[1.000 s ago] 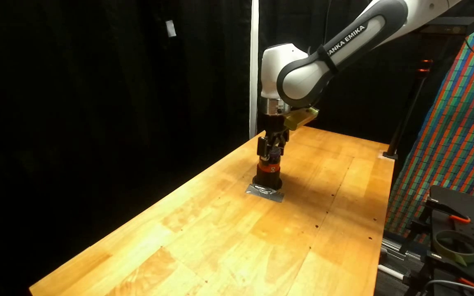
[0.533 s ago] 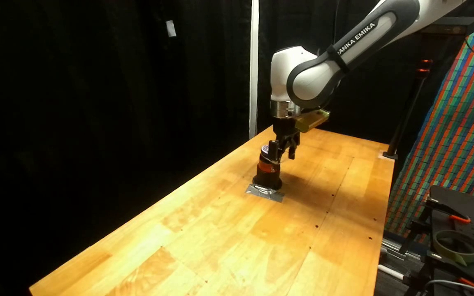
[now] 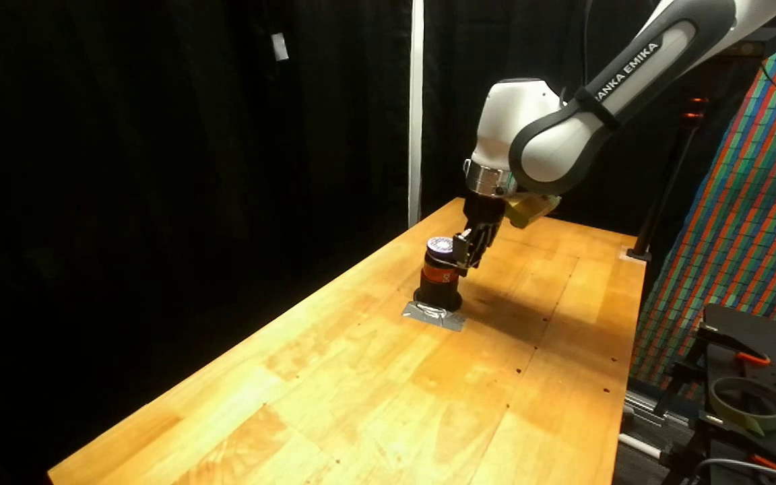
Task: Put the rubber band on the cup
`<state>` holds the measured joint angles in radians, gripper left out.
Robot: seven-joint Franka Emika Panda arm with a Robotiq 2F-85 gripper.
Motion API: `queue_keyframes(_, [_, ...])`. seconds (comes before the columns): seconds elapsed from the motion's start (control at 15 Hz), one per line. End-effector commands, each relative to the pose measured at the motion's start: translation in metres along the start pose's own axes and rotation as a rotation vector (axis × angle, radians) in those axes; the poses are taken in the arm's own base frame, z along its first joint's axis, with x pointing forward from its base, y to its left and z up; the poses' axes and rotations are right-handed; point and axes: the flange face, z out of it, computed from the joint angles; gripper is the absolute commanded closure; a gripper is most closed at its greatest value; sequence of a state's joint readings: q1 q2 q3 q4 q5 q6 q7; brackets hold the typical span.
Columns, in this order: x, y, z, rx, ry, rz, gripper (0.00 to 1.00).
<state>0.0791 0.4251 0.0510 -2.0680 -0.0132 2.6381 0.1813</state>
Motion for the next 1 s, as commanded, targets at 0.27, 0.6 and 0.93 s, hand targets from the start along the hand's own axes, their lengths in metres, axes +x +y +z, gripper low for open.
queue_keyframes(0.27, [-0.081, 0.017, -0.036, 0.069, 0.383, 0.027, 1.0])
queue_keyframes(0.6, [-0.12, 0.002, -0.047, 0.211, 0.629, 0.1, 0.99])
queue_keyframes(0.93, [-0.151, 0.006, -0.047, 0.363, 0.801, 0.13, 0.96])
